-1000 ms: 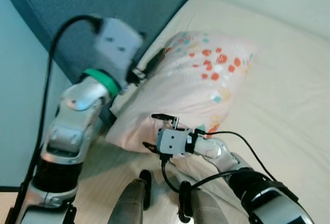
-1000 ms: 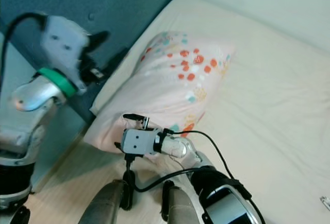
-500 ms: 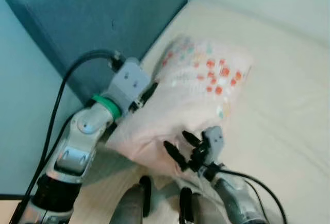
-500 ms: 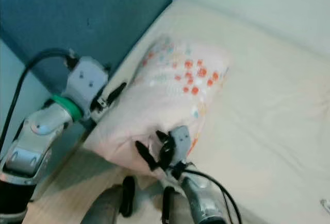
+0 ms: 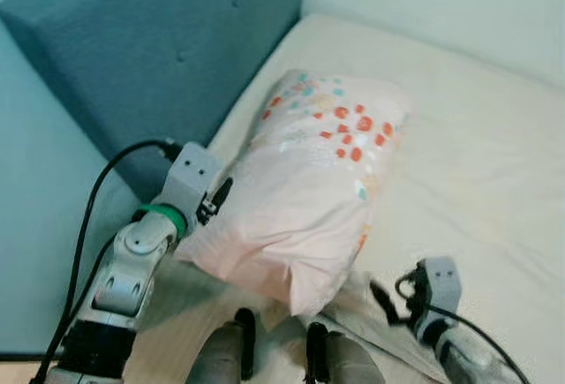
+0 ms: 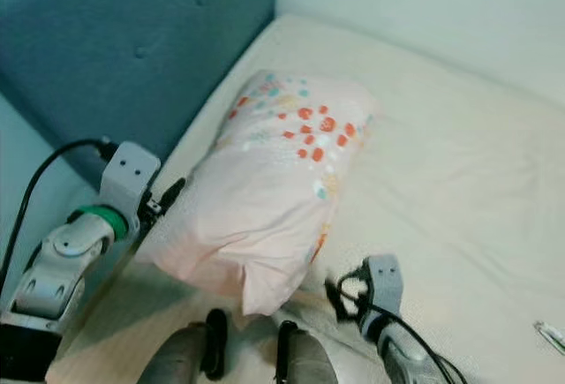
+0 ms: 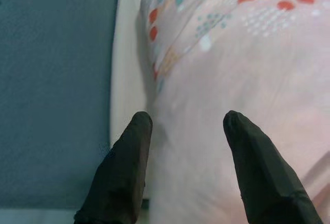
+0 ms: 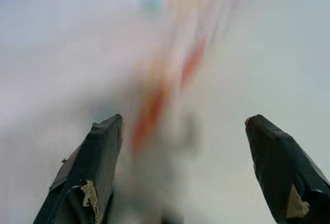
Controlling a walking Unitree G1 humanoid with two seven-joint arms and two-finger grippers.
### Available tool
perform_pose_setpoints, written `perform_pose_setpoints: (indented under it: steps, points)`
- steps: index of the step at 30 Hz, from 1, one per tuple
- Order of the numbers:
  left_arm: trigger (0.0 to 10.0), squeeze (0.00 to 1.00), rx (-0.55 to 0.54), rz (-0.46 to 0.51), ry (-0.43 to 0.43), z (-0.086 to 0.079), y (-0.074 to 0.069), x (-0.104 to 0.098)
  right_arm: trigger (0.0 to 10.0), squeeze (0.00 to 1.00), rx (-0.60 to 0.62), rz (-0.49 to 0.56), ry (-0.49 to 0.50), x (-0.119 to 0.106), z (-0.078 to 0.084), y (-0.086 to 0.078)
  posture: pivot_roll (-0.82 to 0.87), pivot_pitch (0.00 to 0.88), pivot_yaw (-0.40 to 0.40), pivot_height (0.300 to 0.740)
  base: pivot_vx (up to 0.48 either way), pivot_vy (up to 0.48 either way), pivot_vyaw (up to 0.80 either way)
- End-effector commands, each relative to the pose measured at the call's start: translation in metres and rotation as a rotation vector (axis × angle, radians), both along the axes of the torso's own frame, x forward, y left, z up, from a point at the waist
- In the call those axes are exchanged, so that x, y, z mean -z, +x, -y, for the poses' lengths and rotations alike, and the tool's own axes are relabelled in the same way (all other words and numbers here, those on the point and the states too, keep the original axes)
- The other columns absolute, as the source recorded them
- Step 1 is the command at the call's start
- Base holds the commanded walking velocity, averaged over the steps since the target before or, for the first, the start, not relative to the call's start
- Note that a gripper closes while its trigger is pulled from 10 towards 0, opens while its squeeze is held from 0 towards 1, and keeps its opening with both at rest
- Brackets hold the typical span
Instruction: Clean up the room
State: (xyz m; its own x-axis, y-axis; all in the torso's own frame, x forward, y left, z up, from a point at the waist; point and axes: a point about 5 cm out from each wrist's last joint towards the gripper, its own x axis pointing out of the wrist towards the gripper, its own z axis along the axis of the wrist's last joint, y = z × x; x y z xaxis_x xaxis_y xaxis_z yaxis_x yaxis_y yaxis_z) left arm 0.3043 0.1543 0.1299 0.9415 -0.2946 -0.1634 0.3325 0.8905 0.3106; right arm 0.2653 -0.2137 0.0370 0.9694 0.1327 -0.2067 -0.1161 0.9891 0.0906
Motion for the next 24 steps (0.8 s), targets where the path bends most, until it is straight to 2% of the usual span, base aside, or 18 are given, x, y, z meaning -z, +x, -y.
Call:
perform_pose_setpoints:
  steps: [1, 2, 3, 4, 5, 6, 7, 11, 14, 24]
  points:
    - [10.0, 0.0, -0.016, -0.035, -0.036, -0.001, -0.005, 0.011, 10.0, 0.0, 0.037, 0.108, 0.02, -0.02, -0.002, 0.014, 0.0, 0.106, 0.064, 0.714, 0.0, 0.0, 0.0]
    - [10.0, 0.0, -0.016, -0.035, -0.036, -0.001, -0.005, 0.011, 10.0, 0.0, 0.037, 0.108, 0.02, -0.02, -0.002, 0.014, 0.0, 0.106, 0.064, 0.714, 0.0, 0.0, 0.0]
    - [10.0, 0.0, -0.026, -0.032, -0.065, 0.0, -0.005, 0.011, 10.0, 0.0, 0.034, 0.16, 0.03, -0.032, -0.009, 0.025, 0.01, 0.102, 0.062, 0.714, 0.0, 0.0, 0.0]
    - [10.0, 0.0, -0.026, -0.032, -0.065, 0.0, -0.005, 0.011, 10.0, 0.0, 0.034, 0.16, 0.03, -0.032, -0.009, 0.025, 0.01, 0.102, 0.062, 0.714, 0.0, 0.0, 0.0]
    - [10.0, 0.0, -0.047, -0.02, -0.098, 0.001, -0.004, 0.009, 10.0, 0.0, 0.022, 0.187, 0.039, -0.04, -0.017, 0.035, 0.01, 0.096, 0.058, 0.714, 0.0, 0.0, 0.0]
    - [10.0, 0.0, -0.047, -0.02, -0.098, 0.001, -0.004, 0.009, 10.0, 0.0, 0.022, 0.187, 0.039, -0.04, -0.017, 0.035, 0.01, 0.096, 0.058, 0.714, 0.0, 0.0, 0.0]
    - [10.0, 0.0, -0.063, -0.003, -0.127, 0.002, -0.003, 0.006, 10.0, 0.0, 0.007, 0.197, 0.039, -0.044, -0.025, 0.04, 0.01, 0.092, 0.053, 0.714, 0.0, 0.0, 0.0]
    - [10.0, 0.0, -0.076, 0.023, -0.17, 0.007, -0.002, 0.0, 10.0, 0.0, -0.01, 0.184, 0.016, -0.041, -0.038, 0.045, 0.01, 0.084, 0.049, 0.714, 0.0, 0.0, 0.0]
    - [10.0, 0.0, -0.073, 0.023, -0.173, 0.009, -0.001, 0.0, 10.0, 0.0, -0.012, 0.178, 0.01, -0.039, -0.039, 0.045, 0.01, 0.084, 0.049, 0.714, 0.0, 0.0, 0.0]
    - [10.0, 0.0, -0.065, 0.04, -0.191, 0.019, 0.006, -0.005, 10.0, 0.0, 0.037, 0.177, 0.032, -0.037, -0.035, 0.046, 0.01, 0.078, 0.054, 0.714, 0.0, 0.0, -0.8]
